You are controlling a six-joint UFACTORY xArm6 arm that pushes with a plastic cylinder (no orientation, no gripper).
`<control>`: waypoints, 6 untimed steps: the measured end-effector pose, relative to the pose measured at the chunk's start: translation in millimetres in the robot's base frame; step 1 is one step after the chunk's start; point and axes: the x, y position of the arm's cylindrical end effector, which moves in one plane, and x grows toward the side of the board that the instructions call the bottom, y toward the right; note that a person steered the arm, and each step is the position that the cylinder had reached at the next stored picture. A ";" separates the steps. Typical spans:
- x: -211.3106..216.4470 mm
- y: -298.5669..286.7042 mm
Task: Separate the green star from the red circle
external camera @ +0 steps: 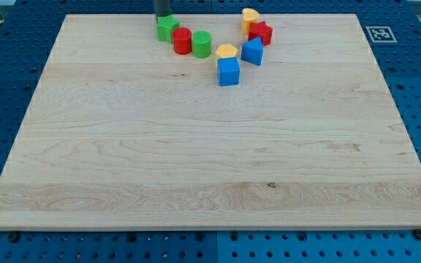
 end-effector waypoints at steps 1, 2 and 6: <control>0.3 42.2; 33.5 57.1; 51.4 -4.6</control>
